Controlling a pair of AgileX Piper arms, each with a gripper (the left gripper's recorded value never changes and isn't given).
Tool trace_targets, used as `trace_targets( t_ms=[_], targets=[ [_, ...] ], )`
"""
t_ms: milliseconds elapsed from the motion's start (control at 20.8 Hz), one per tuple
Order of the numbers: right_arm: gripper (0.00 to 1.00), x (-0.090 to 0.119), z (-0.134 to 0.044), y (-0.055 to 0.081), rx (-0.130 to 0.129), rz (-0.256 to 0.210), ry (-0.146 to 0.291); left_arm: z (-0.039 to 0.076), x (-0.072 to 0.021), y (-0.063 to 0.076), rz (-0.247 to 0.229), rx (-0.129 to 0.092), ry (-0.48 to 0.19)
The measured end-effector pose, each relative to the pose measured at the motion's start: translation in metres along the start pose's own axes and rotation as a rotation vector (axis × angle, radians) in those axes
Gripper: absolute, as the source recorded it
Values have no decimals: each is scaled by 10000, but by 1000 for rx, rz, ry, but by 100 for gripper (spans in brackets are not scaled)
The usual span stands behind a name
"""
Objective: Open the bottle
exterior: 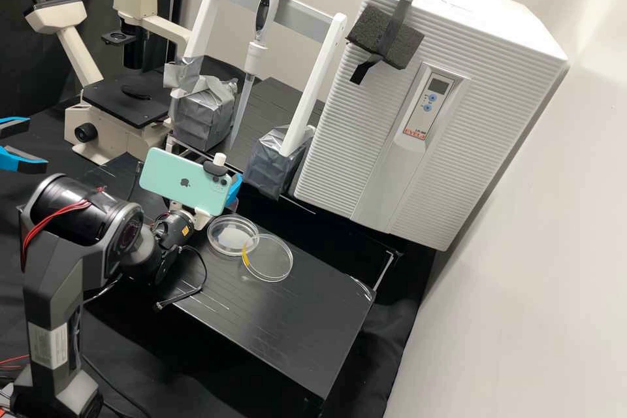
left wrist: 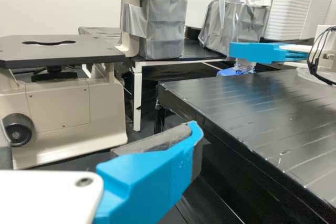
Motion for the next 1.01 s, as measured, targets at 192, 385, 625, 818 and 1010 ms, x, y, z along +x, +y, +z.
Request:
trace_targets(
  t_ms=[192, 385, 625, 818, 1010],
  targets=[
    [0, 0, 0, 0, 0, 0, 0, 0, 0, 0, 0, 0, 0],
    [0, -1, -4, 4, 0, 1, 1, -3, 0, 2, 3, -2, 3],
    [0, -1, -4, 4, 0, 1, 1, -3, 0, 2, 3, -2, 3],
    [0, -14, -36, 36, 0, 11, 12, -3, 0, 2, 3, -2, 3],
    [0, -32, -95, 94, 1, 32, 32, -3, 0, 2, 3, -2, 3]
  ],
)
